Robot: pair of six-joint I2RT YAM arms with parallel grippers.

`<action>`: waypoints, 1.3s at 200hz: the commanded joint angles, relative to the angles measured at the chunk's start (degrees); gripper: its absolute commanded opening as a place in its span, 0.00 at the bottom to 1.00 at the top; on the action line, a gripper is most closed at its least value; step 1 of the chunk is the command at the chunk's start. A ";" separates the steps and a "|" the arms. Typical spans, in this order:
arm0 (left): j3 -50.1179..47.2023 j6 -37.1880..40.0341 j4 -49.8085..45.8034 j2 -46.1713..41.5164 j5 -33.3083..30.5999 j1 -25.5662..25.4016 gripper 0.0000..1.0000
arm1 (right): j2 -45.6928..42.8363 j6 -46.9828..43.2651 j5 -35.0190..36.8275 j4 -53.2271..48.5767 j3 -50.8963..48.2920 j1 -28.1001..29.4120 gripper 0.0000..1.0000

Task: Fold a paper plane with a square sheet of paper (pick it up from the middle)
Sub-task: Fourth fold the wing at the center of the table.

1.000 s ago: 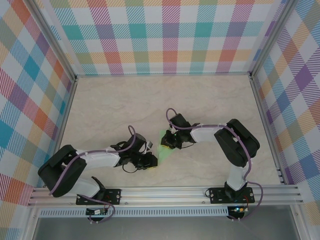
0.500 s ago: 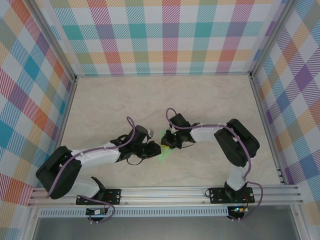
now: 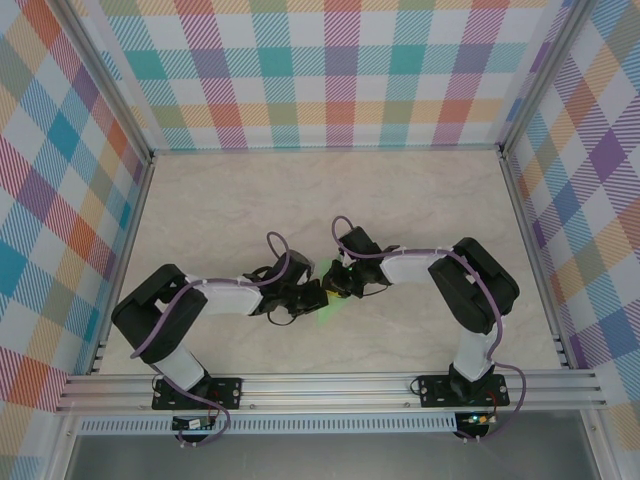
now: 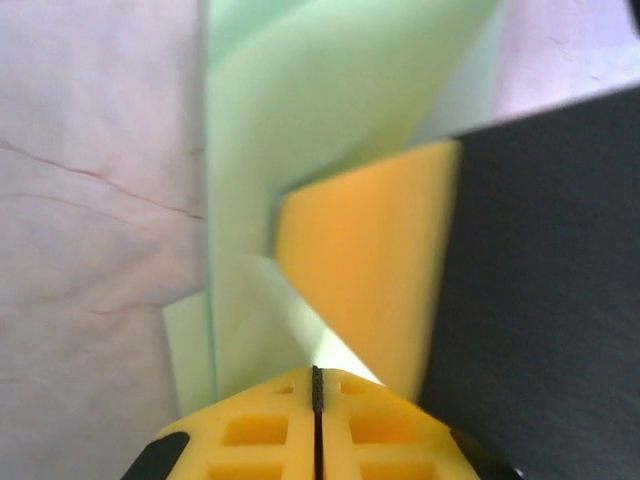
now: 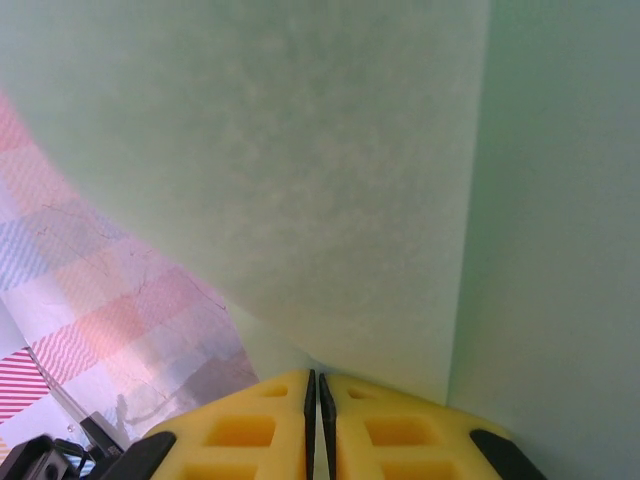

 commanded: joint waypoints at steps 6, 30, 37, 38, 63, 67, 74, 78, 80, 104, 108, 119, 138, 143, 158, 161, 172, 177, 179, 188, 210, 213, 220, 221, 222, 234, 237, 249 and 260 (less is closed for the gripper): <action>-1.04 -0.62 -4.65 1.36 -5.70 -0.11 0.04 | 4.18 0.19 4.67 -6.35 -1.14 0.34 0.15; -3.93 -1.38 -6.84 1.58 -8.12 -0.36 0.02 | 3.83 -0.21 4.72 -6.63 -0.18 0.34 0.15; -4.69 -1.38 -7.15 1.67 -8.26 -0.41 0.01 | 3.58 -0.62 4.76 -6.87 0.31 0.34 0.15; -4.73 -1.33 -7.18 1.71 -8.26 -0.44 0.01 | 3.53 -0.64 4.76 -6.95 0.39 0.34 0.15; -6.90 -0.73 -6.94 1.42 -7.92 -0.89 0.00 | 1.36 -2.97 5.00 -8.61 3.03 -0.05 0.16; -7.16 -0.61 -6.95 1.18 -7.93 -0.91 0.00 | 0.77 -3.50 5.28 -9.09 3.54 -0.21 0.16; -7.48 -0.29 -6.93 0.85 -7.95 -1.06 0.00 | -0.38 -4.46 5.54 -9.75 4.33 -0.43 0.16; -7.56 -0.07 -7.04 0.72 -7.91 -1.01 0.00 | -1.04 -4.98 5.57 -9.99 4.77 -0.52 0.16; -7.63 0.03 -7.13 0.66 -7.91 -1.06 0.00 | -1.37 -5.30 5.56 -10.08 4.95 -0.62 0.16; -7.28 1.51 -8.12 0.18 -7.78 -1.15 0.00 | -5.11 -7.53 5.23 -10.08 5.94 -1.23 0.14; -7.18 1.59 -8.22 0.09 -7.82 -1.14 0.00 | -5.60 -7.80 5.08 -9.79 5.85 -1.24 0.14; -7.03 1.84 -8.36 0.09 -7.74 -1.11 0.00 | -6.58 -8.28 4.15 -8.33 5.08 -1.24 0.12; -6.97 1.94 -8.24 0.18 -8.00 -1.25 0.00 | -6.79 -7.82 0.79 -3.74 2.96 -1.18 0.07; -6.89 1.93 -8.06 0.26 -7.93 -1.20 0.00 | -6.57 -7.48 0.18 -2.85 2.53 -1.11 0.06; -6.64 2.01 -7.92 0.51 -7.66 -1.38 0.00 | -5.28 -6.57 -1.22 -0.61 1.49 -0.77 0.04; -6.56 2.05 -7.84 0.53 -7.65 -1.37 0.00 | -5.04 -6.41 -1.38 -0.15 1.30 -0.73 0.04; -6.36 2.24 -8.09 0.54 -7.64 -1.51 0.00 | -3.84 -5.88 -1.95 0.73 0.99 -0.39 0.04; -6.27 2.32 -8.25 0.51 -7.84 -1.59 0.00 | -3.32 -5.87 -2.15 0.84 0.99 -0.32 0.04; -6.27 2.27 -8.37 0.52 -7.83 -1.60 0.00 | -3.11 -5.85 -2.24 0.95 1.06 -0.31 0.04; -6.27 2.35 -8.52 0.44 -7.99 -1.53 0.00 | -2.15 -5.91 -2.39 1.22 1.08 -0.15 0.04; -6.26 2.59 -9.20 0.22 -8.30 -1.60 0.00 | -0.47 -6.71 -1.17 0.84 0.92 -0.19 0.04; -6.27 2.67 -9.36 0.26 -8.34 -1.53 0.00 | -0.30 -6.92 -0.58 0.55 0.91 -0.19 0.04; -6.31 2.68 -9.67 0.14 -8.59 -1.61 0.00 | 0.21 -7.40 0.55 0.27 0.83 -0.23 0.04; -6.34 2.72 -9.72 0.12 -8.64 -1.65 0.00 | 0.35 -7.46 0.64 0.26 0.82 -0.26 0.04; -6.35 2.74 -9.70 0.10 -8.67 -1.63 0.00 | 0.41 -7.49 0.72 0.22 0.82 -0.31 0.04; -6.49 2.96 -10.18 0.09 -8.80 -1.63 0.00 | 1.16 -7.82 2.07 0.31 0.39 -0.62 0.04; -6.53 3.06 -10.40 0.04 -8.83 -1.53 0.00 | 1.36 -7.85 2.49 0.46 0.24 -0.76 0.03; -6.62 3.51 -10.73 0.18 -8.86 -1.62 0.00 | 1.70 -7.97 3.75 1.46 -0.53 -1.23 0.04; -6.87 3.81 -11.12 0.18 -8.96 -1.67 0.00 | 2.06 -8.15 4.22 2.44 -0.97 -1.99 0.04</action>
